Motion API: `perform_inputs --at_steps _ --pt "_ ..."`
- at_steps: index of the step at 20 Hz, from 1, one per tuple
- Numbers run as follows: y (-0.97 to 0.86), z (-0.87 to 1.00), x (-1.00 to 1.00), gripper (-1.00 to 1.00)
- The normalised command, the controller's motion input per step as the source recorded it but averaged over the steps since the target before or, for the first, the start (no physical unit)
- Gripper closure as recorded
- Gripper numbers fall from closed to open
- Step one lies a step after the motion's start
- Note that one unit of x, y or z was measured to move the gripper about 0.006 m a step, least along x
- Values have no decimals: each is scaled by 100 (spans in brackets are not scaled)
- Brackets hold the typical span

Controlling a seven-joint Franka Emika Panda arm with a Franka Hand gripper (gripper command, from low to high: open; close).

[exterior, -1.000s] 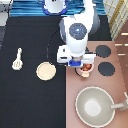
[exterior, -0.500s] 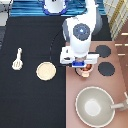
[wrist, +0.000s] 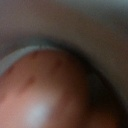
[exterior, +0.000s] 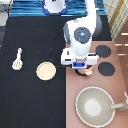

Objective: Take the lid off the pot, put the pot on the plate, and use the tool to push the pot to the front of the table.

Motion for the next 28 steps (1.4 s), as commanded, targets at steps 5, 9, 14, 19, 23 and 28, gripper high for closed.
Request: perform_inputs --at_steps 5,9,14,19,23,28 --pt "-26 100 -6 100" --pt "-55 81 -46 100" --pt "-55 54 -50 100" --pt "-68 30 -47 100" --pt "-81 19 -37 100" --pt "-86 14 -29 100"
